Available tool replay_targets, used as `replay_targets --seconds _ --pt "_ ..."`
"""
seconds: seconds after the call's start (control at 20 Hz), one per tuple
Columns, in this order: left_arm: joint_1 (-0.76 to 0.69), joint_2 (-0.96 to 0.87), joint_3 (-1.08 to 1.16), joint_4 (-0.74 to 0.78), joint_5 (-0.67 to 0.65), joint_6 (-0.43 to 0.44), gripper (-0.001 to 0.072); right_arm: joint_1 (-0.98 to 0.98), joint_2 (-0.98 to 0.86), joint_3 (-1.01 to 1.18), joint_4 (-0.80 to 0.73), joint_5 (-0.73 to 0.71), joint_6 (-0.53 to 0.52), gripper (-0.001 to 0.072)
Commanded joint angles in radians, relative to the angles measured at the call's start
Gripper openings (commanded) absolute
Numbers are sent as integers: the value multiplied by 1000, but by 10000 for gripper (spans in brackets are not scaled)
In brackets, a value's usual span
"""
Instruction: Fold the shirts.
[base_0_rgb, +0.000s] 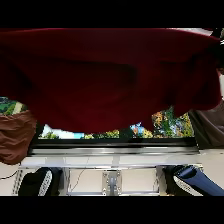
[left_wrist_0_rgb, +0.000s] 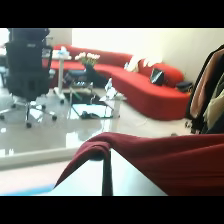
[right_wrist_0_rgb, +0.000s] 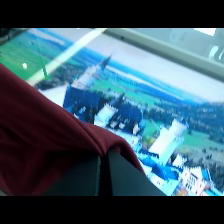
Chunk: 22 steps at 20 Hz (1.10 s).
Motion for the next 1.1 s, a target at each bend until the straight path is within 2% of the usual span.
replay_targets --seconds 0.0,0.15,0.25,0.35,0.45,0.5,0.55,0.6,0.65,0.7,0.75,0.85,1.0,1.05 --pt "0 -125 0 112 -80 -51 9 -1 -62 -121 -38 7 -30 12" --pt "-40 -369 0 148 -80 -5 9 -26 -237 -205 -32 -29 -81 12" --pt "-80 -553 0 241 -40 -6 9 -72 -386 -226 -26 -88 -105 13" --pt "-111 -749 0 323 57 -7 9 -131 -570 -225 -1 -207 -112 14" --pt "-116 -918 0 333 218 -44 10 -172 -740 -224 32 -416 -107 21" --pt "-117 -995 0 330 327 -90 11 -183 -807 -224 53 -542 -106 79" --pt "-117 -1052 0 305 428 -112 16 -190 -861 -224 89 -679 -85 314" --pt "-117 -1083 2 269 510 -111 128 -191 -894 -222 123 -803 -80 501" --pt "-117 -1096 10 233 577 -111 447 -190 -911 -212 131 -910 -80 510" --pt "-117 -1093 26 215 611 -111 705 -191 -913 -199 122 -983 -82 510" --pt "-111 -1077 51 207 609 -111 702 -198 -908 -171 97 -1007 -82 510" --pt "-93 -1006 76 206 611 -111 701 -232 -891 -64 23 -859 -82 508" --pt "-4 -835 76 206 547 -111 696 -335 -814 62 -101 -423 -82 506" --pt "53 -772 76 206 490 -111 693 -385 -761 52 -135 -296 -84 479"
